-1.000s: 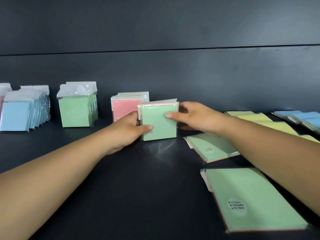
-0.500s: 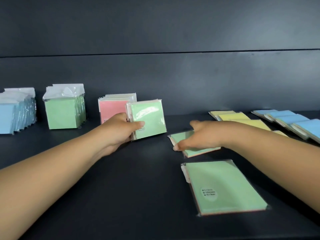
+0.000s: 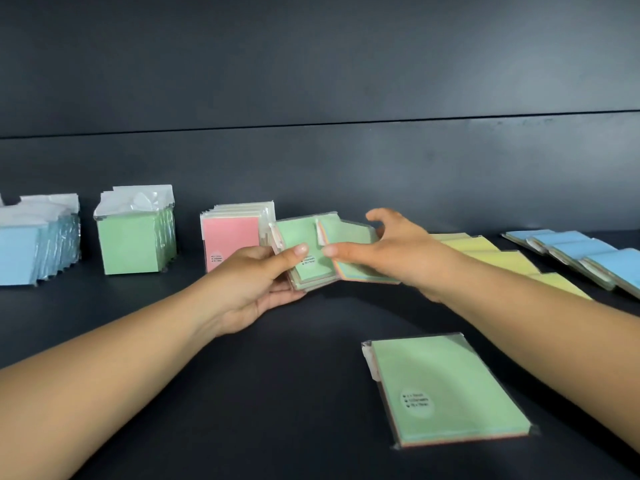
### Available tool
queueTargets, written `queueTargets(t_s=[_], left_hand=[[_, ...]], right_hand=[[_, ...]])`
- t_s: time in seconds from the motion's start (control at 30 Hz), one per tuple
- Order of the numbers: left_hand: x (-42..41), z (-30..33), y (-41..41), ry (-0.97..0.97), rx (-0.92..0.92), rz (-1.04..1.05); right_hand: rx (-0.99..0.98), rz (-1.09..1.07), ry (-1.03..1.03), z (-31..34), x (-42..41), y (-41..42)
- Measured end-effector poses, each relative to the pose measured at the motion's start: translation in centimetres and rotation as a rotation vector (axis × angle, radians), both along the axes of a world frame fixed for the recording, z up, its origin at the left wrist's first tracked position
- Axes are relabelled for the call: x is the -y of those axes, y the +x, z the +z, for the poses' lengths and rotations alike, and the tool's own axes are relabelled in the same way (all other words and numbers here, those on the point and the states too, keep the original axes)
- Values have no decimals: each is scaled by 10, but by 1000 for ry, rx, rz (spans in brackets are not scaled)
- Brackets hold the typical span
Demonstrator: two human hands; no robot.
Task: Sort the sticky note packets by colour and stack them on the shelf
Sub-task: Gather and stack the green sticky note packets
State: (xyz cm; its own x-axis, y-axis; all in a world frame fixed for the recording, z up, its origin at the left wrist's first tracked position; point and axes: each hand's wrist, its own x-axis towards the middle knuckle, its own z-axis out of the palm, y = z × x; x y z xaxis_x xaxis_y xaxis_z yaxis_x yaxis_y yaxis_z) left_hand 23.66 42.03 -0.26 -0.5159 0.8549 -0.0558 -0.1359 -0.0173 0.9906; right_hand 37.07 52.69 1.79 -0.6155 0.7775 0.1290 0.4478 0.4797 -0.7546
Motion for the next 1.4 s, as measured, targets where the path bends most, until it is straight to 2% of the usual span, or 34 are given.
queueTargets(t_s=[0.1,0.27,0.4,0.6,0.7,0.83,0.93,1.1,1.23,1.4], left_hand=[[1,2,7,12,50,-31],[0,1,9,-26,121,-21],[1,1,8,-29,129,-41],[2,-2,11,-19,85,-104],[2,-3,11,-9,62,-123],[2,-1,11,9,45,-153],[3,0,12,7,-7,-210],[5,0,1,21,-206,-234],[5,-5,-10,48,-454,-249],[2,-11,-12,63,-484,-342]], right_hand=[[18,-15,100,1,0,-6],[-74,4,84,-6,-7,-6],[-321,-65,-228,-11,-13,-9],[-439,-18,-595,-12,-11,-10],[-488,26,-679,-12,-8,-12],[-536,77,-631,-11,-6,-12],[-572,59,-502,-13,-4,-14],[-603,159,-428,-10,-5,-9],[-486,261,-260,-19,-6,-10],[-492,369,-315,-23,-4,-9]])
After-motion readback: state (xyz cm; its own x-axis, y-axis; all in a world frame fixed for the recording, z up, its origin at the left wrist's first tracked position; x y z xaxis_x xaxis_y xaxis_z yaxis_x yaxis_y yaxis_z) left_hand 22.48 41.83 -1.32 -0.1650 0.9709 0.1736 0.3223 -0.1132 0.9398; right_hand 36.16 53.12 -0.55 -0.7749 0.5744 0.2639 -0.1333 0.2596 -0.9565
